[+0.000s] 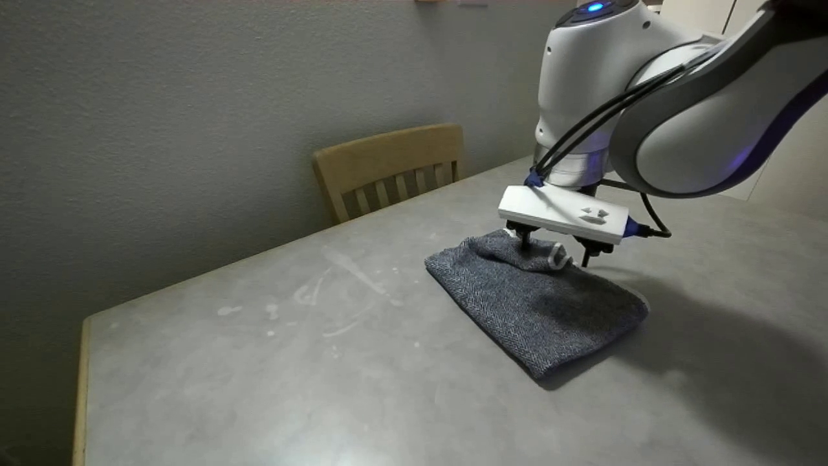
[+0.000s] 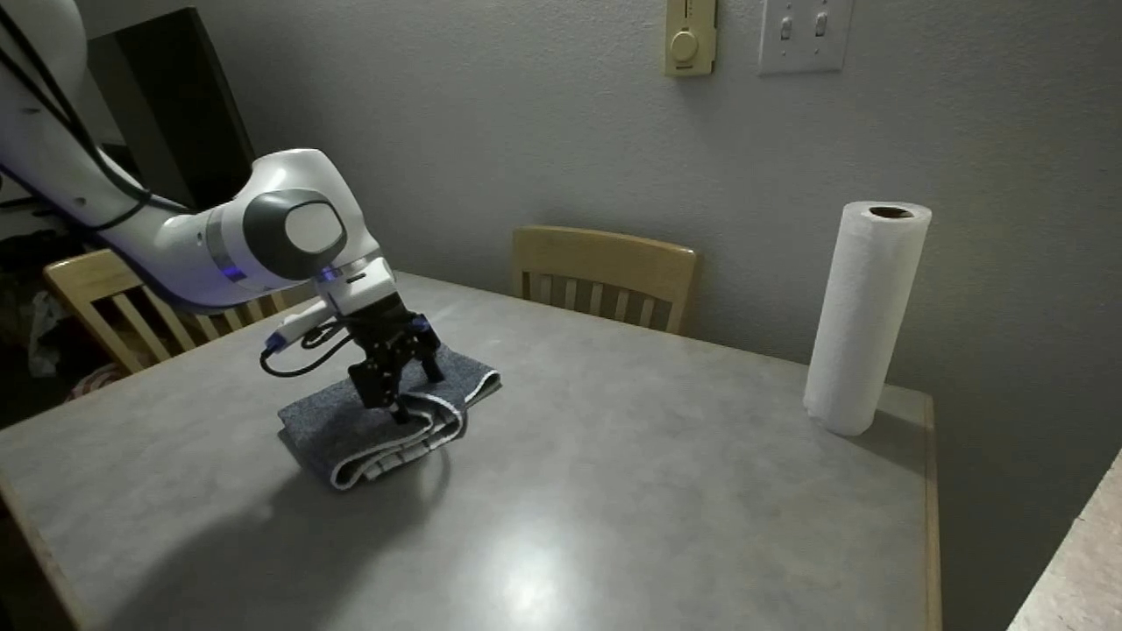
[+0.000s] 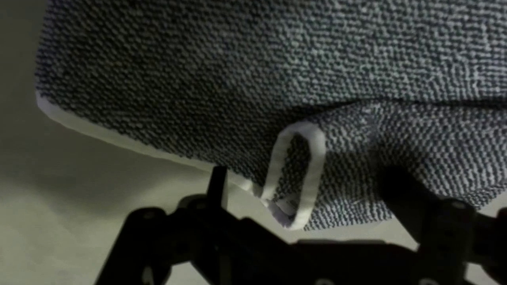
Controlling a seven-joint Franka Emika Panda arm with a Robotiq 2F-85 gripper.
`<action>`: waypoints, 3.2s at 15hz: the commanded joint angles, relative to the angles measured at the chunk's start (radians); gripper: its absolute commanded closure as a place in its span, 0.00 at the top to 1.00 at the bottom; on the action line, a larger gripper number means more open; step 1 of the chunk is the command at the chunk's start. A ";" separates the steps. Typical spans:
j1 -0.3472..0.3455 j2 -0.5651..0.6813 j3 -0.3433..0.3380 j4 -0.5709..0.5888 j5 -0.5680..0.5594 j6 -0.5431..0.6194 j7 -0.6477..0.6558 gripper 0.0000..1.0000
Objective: Fold the towel on the table
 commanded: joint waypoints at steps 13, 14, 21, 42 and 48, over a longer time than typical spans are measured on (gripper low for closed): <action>-0.070 -0.031 0.060 -0.046 0.248 0.122 0.010 1.00; -0.068 -0.033 0.060 -0.052 0.266 0.145 0.014 1.00; -0.055 -0.023 0.053 -0.073 0.342 0.260 0.020 0.81; -0.004 -0.104 -0.075 -0.136 0.311 0.297 -0.001 0.01; -0.151 -0.053 0.073 -0.100 0.403 0.348 -0.146 0.32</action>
